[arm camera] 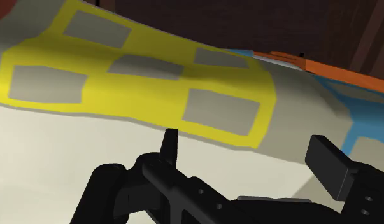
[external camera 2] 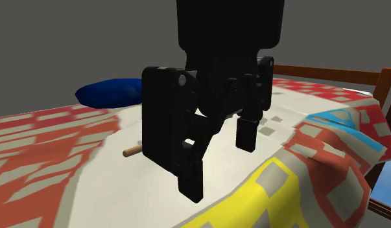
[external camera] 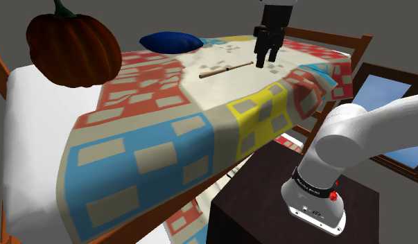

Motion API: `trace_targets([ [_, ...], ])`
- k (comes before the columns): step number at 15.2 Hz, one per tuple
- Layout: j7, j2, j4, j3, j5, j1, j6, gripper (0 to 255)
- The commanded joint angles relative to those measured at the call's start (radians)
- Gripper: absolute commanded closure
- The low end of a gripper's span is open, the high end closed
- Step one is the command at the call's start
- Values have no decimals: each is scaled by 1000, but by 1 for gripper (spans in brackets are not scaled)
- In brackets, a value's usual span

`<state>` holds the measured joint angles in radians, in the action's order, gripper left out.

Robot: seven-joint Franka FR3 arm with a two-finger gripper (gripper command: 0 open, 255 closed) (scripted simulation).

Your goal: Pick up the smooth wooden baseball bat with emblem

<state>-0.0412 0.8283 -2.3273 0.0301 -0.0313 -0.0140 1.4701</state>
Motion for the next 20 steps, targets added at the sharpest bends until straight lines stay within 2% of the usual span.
trace_targets([
  [1,0,0,0,0,0,0,0,0],
  [6,-283,-24,-23,151,-111,31,70,0],
  [12,-616,-128,16,333,-210,85,176,0],
  [16,-839,-237,80,456,-238,139,251,0],
  [20,-1069,-373,169,579,-223,208,322,0],
])
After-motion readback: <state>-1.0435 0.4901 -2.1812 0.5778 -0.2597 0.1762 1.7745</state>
